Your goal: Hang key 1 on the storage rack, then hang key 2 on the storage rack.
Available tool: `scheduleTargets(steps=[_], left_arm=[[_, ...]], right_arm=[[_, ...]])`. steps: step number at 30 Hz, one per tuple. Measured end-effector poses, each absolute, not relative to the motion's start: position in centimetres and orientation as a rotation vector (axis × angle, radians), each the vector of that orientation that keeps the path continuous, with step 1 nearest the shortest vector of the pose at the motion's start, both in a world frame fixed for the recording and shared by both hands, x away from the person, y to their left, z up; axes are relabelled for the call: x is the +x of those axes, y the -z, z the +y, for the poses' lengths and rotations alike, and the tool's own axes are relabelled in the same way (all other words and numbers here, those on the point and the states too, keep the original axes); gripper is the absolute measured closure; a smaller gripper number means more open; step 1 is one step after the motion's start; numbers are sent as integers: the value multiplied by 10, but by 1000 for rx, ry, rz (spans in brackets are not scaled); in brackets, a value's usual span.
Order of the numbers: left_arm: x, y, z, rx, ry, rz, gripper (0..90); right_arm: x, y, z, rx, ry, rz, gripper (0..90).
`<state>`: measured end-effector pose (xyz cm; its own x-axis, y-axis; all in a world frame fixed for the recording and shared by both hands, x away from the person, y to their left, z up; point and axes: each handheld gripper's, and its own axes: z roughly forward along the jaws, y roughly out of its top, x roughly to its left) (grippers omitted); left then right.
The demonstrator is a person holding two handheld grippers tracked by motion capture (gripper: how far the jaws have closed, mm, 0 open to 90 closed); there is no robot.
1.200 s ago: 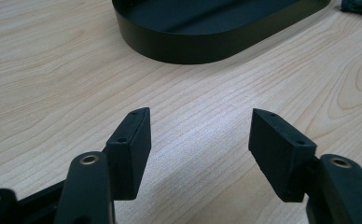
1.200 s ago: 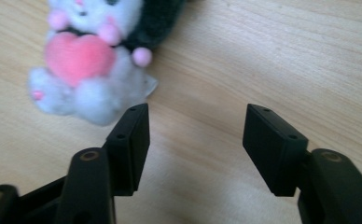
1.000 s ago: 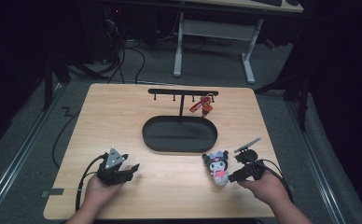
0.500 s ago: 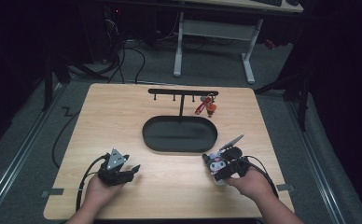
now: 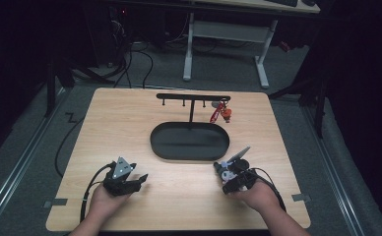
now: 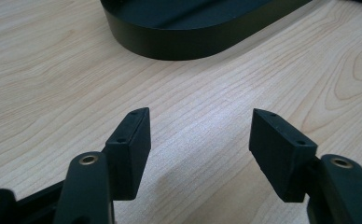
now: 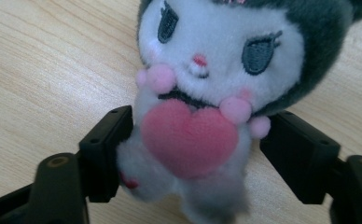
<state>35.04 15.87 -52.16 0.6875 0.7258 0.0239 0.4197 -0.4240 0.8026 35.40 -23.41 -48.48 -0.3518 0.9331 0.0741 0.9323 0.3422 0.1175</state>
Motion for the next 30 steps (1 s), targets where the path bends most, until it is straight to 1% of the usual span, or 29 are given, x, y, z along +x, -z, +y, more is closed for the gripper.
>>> scheduleTargets(steps=[5, 7, 13, 19, 27, 30], left_arm=[[353, 521, 160, 2069, -462, 877, 391], [353, 522, 159, 2066, -457, 876, 391], [351, 521, 160, 2055, -458, 873, 390], [350, 519, 160, 2048, -452, 858, 381], [351, 515, 161, 2018, -457, 860, 299], [351, 516, 161, 2009, -461, 864, 282]], right_arm=[[354, 480, -234, 1706, -215, 2593, 452], [353, 477, -236, 1689, -228, 2608, 478], [351, 467, -241, 1711, -234, 2610, 487], [349, 454, -244, 1661, -272, 2623, 487], [356, 440, -238, 1625, -267, 2655, 487], [360, 433, -235, 1619, -264, 2664, 488]])
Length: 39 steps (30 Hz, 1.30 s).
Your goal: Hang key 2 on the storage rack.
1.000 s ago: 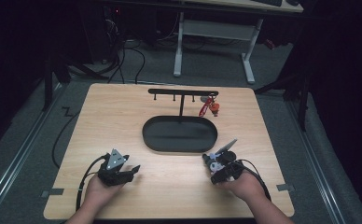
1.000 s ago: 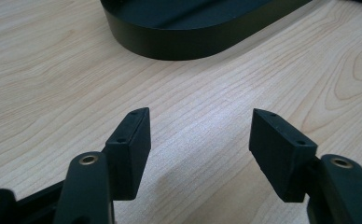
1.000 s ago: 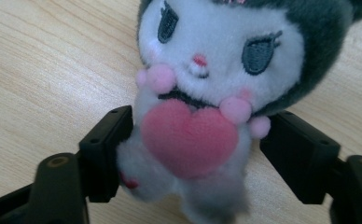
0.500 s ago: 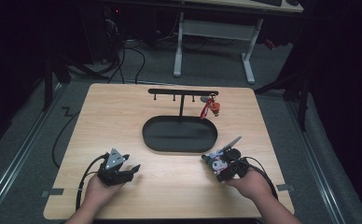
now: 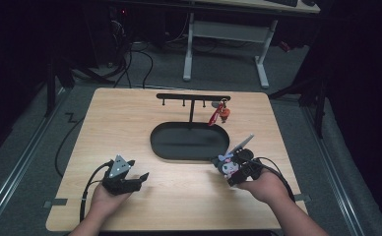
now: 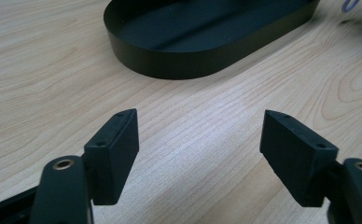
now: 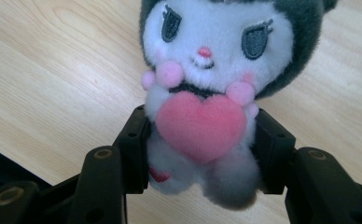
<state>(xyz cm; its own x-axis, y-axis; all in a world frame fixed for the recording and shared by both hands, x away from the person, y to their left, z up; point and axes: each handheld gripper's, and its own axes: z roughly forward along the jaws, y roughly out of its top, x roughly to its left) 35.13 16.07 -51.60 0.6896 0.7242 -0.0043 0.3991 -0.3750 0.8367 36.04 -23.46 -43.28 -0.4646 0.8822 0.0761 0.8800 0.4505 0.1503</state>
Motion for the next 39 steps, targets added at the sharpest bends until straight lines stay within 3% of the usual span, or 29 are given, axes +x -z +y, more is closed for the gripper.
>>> scheduleTargets(steps=[22, 39], left_arm=[[345, 517, 167, 2040, -469, 862, 253], [349, 519, 167, 2040, -467, 866, 260]], right_arm=[[410, 362, -200, 1573, -299, 2693, 488], [437, 330, -195, 1571, -337, 2686, 488]])
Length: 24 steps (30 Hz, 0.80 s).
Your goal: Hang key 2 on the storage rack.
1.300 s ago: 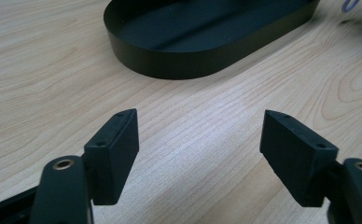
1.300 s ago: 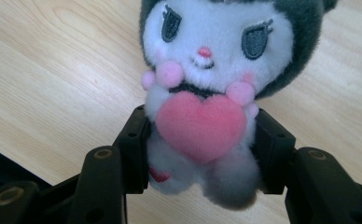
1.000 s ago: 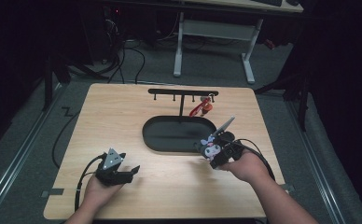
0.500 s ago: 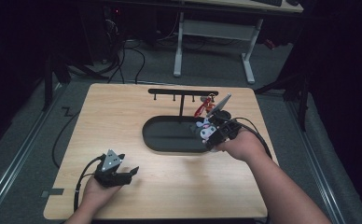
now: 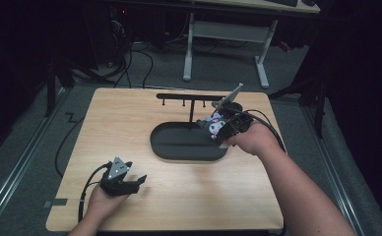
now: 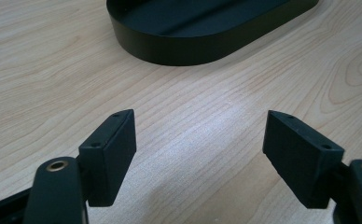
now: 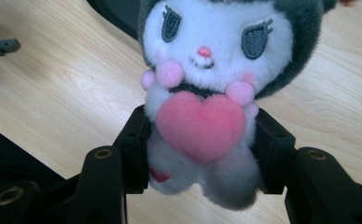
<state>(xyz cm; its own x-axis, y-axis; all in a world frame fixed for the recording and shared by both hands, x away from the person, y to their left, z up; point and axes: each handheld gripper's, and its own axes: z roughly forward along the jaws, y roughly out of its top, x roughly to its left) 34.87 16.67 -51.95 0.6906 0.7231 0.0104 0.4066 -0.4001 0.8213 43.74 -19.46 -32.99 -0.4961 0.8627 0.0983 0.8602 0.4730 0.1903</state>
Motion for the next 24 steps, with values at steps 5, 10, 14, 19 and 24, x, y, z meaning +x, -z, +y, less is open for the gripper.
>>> scheduleTargets(steps=[5, 10, 14, 19, 24], left_arm=[[349, 520, 167, 2043, -468, 863, 261], [348, 519, 168, 2041, -470, 859, 263], [348, 520, 169, 2047, -464, 855, 264], [348, 522, 166, 2071, -456, 840, 264], [348, 521, 167, 2067, -459, 837, 266]], right_arm=[[443, 316, -187, 1551, -354, 2675, 487], [448, 309, -180, 1550, -351, 2676, 487], [453, 306, -176, 1562, -334, 2682, 487], [458, 299, -173, 1544, -325, 2699, 487], [464, 290, -171, 1572, -317, 2682, 487]])
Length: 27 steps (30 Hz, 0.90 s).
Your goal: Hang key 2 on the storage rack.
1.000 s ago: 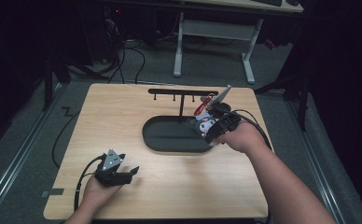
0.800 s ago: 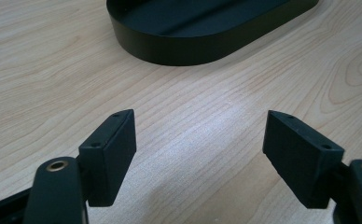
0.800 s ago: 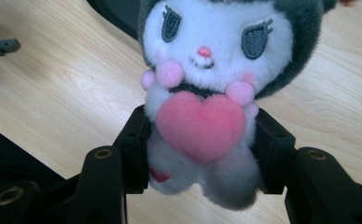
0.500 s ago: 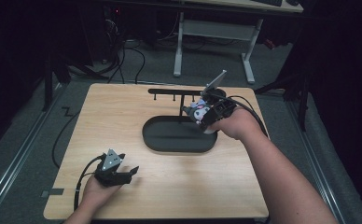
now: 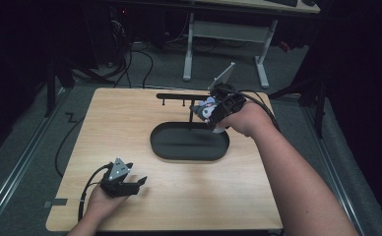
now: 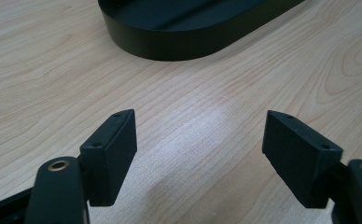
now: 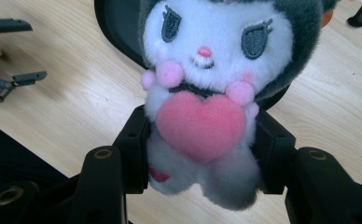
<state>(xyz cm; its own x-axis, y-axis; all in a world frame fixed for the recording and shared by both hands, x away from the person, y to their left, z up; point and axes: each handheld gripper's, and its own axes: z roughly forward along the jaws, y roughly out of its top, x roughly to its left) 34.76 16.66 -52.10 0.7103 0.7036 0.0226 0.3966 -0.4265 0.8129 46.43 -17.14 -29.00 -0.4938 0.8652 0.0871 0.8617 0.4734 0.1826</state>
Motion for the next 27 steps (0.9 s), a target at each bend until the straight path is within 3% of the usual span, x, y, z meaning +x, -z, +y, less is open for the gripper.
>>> scheduleTargets(steps=[13, 27], left_arm=[[348, 522, 166, 2079, -462, 825, 268], [347, 522, 165, 2090, -458, 822, 269]], right_arm=[[479, 278, -169, 1578, -395, 2637, 486], [476, 318, -184, 1631, -344, 2636, 483]])
